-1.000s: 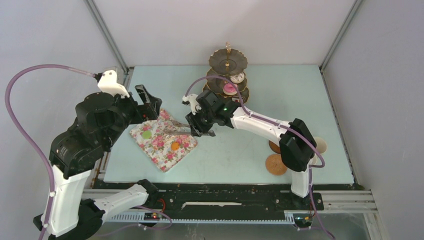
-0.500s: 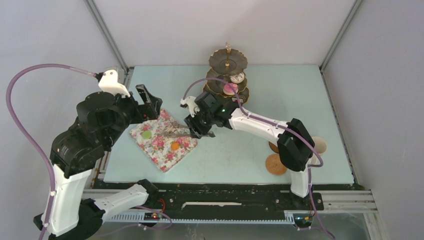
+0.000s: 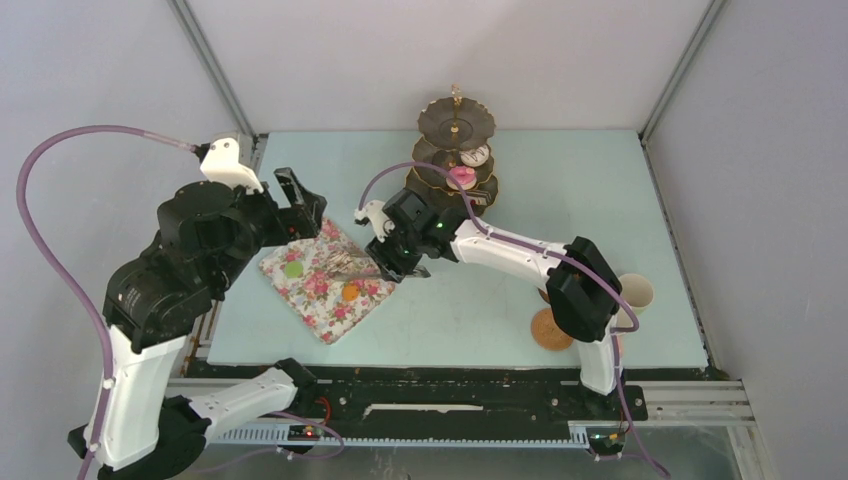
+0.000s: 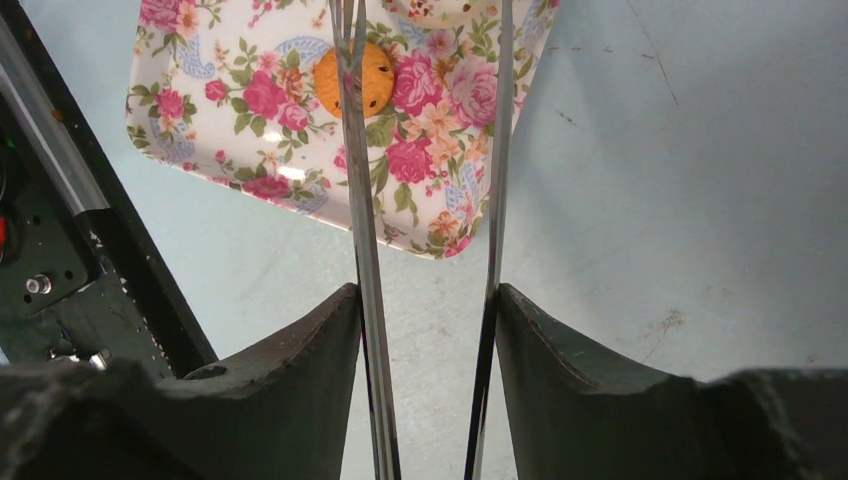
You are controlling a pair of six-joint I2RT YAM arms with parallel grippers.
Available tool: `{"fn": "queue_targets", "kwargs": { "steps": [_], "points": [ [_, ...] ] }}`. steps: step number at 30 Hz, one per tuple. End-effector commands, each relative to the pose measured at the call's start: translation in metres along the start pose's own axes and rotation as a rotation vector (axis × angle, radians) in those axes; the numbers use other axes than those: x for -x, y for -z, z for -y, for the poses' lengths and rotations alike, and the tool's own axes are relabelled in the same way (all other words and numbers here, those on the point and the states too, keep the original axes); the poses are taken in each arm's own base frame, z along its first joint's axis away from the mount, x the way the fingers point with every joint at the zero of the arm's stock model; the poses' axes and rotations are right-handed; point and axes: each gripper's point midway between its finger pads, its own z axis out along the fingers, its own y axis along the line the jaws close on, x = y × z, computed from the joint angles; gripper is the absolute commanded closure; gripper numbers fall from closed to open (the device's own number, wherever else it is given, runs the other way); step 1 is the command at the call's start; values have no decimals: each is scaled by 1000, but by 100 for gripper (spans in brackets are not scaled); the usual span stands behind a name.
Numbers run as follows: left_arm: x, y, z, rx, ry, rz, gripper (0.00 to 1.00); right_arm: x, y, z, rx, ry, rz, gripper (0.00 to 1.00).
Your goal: Serve the afternoon tea
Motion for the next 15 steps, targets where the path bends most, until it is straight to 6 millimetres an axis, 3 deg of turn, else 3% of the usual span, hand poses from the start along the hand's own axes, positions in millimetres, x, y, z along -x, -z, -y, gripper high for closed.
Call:
{"fn": "queue_targets", "kwargs": {
  "steps": [1,11,15],
  "points": [
    [12,5,1,-7,0,35,8,28,5,-6,18,38,74,46],
    [10,4,0,-4,0,32,8,27,-4,-2,0,15,73,48],
    [10,4,-1,3,-1,33,8,34,2,0,-21,-6,92,56]
  ]
}}
